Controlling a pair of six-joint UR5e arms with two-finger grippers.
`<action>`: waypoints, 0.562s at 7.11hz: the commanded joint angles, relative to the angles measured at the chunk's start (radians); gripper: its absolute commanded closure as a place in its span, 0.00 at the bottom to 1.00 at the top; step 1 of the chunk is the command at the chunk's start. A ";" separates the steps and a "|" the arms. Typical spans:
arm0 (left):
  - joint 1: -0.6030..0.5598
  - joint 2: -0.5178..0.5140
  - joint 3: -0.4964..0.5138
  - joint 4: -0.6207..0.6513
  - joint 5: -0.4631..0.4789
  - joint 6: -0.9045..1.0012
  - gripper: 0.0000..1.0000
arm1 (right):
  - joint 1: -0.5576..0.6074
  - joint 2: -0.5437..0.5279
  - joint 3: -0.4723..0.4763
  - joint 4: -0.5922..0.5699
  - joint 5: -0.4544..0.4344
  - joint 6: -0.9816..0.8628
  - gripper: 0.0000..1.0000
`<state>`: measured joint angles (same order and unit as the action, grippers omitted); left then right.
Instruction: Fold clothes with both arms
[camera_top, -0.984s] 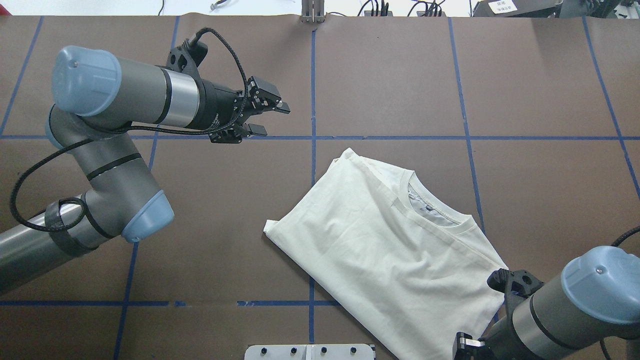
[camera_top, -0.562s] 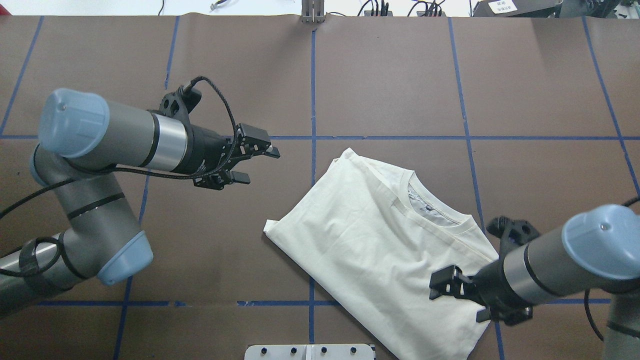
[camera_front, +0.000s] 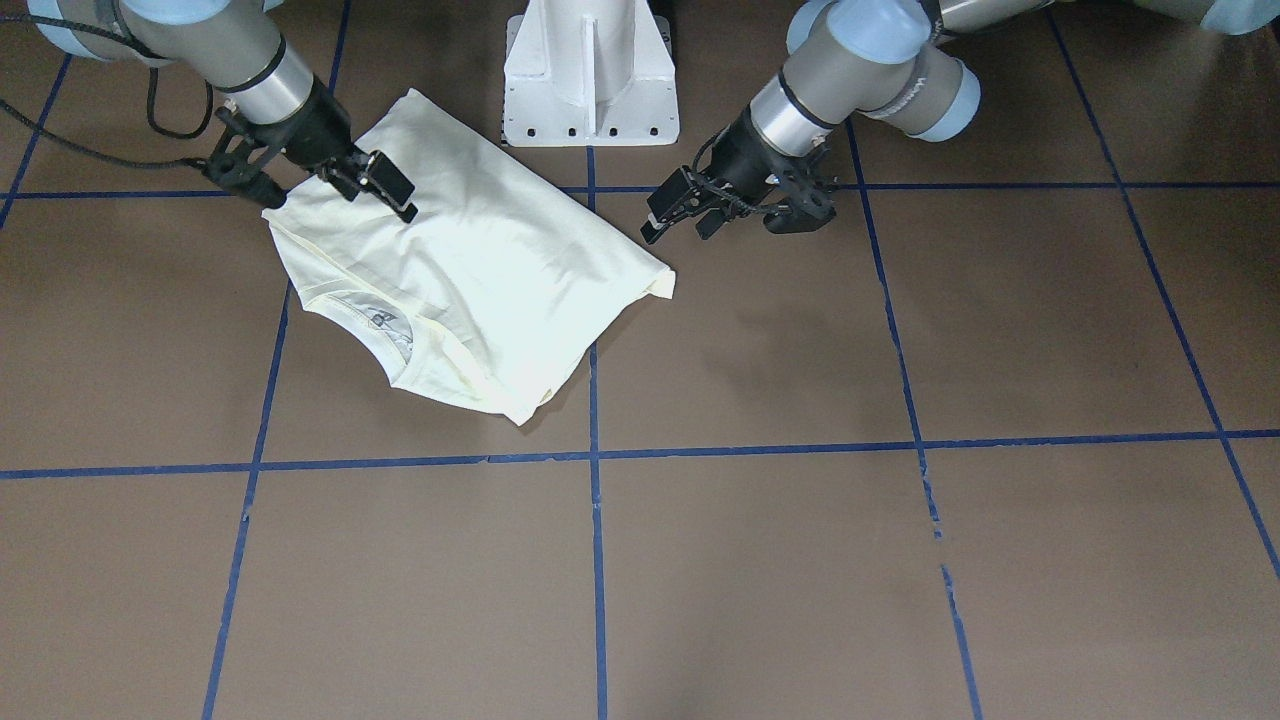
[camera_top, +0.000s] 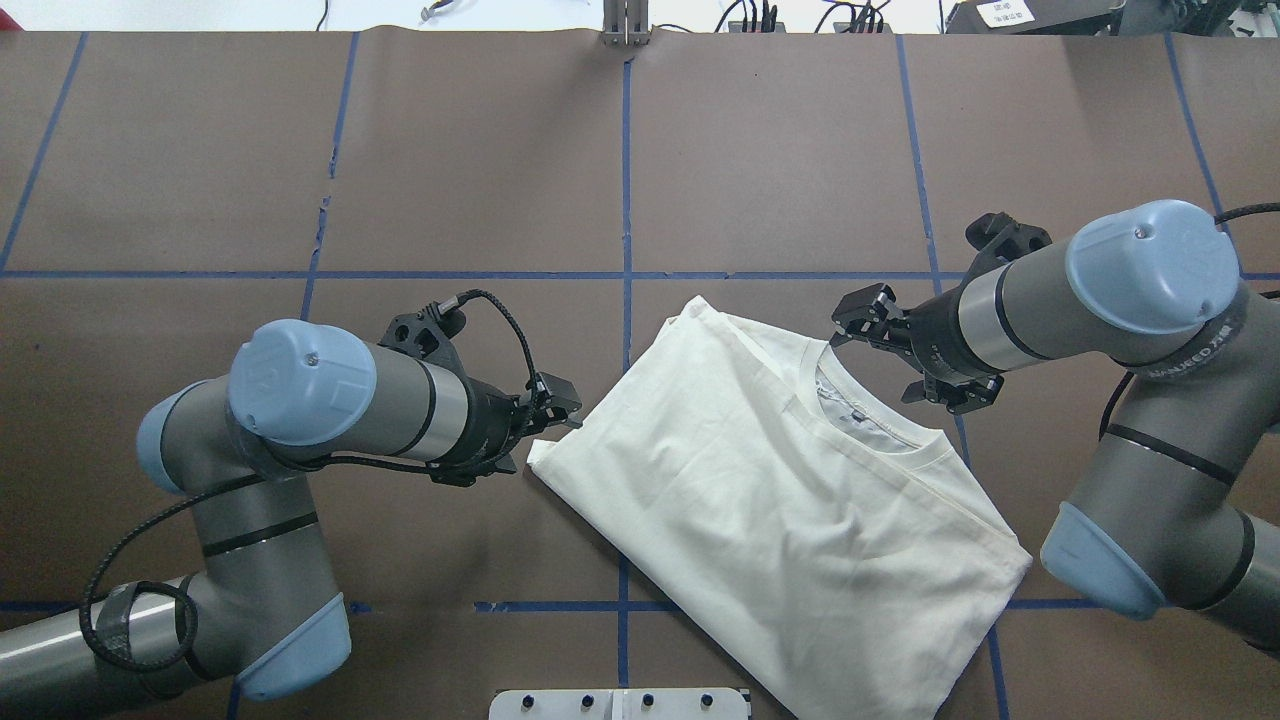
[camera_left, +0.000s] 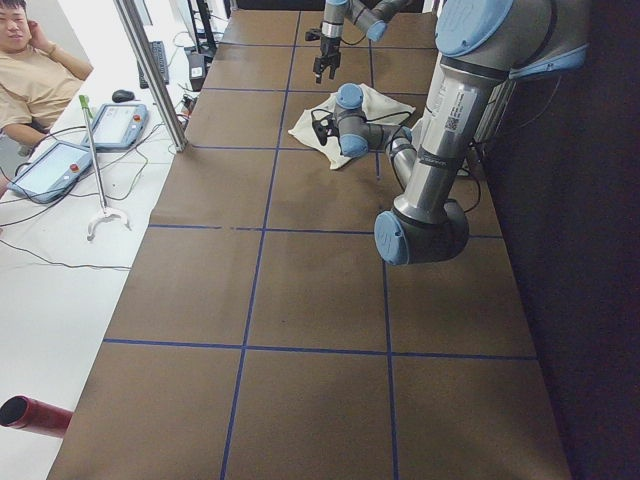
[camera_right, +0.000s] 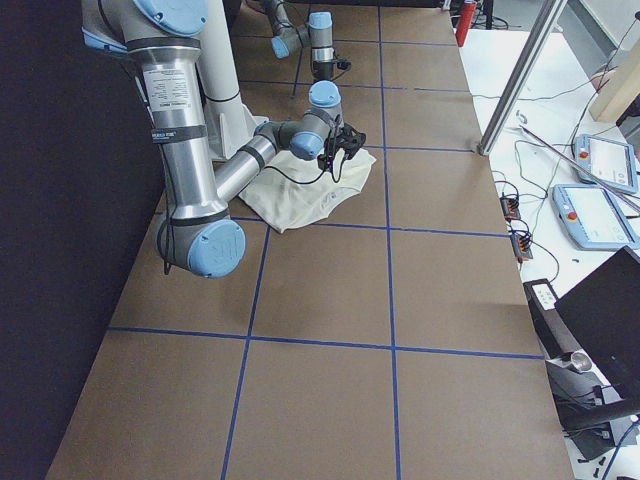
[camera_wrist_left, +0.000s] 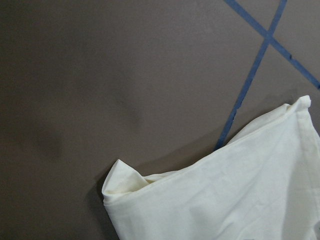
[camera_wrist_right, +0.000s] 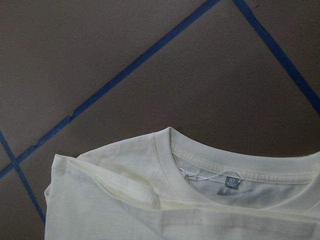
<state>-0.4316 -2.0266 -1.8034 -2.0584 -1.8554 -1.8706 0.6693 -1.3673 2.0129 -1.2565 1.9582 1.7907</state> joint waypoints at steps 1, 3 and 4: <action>0.014 -0.023 0.062 0.014 0.015 -0.001 0.17 | 0.003 0.004 -0.003 -0.001 -0.025 -0.022 0.00; 0.019 -0.032 0.090 0.012 0.015 -0.001 0.30 | 0.001 0.005 -0.009 -0.001 -0.025 -0.022 0.00; 0.019 -0.038 0.111 0.011 0.015 -0.001 0.37 | 0.001 0.005 -0.017 -0.001 -0.025 -0.022 0.00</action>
<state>-0.4140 -2.0582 -1.7153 -2.0462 -1.8410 -1.8715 0.6707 -1.3628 2.0037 -1.2578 1.9332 1.7693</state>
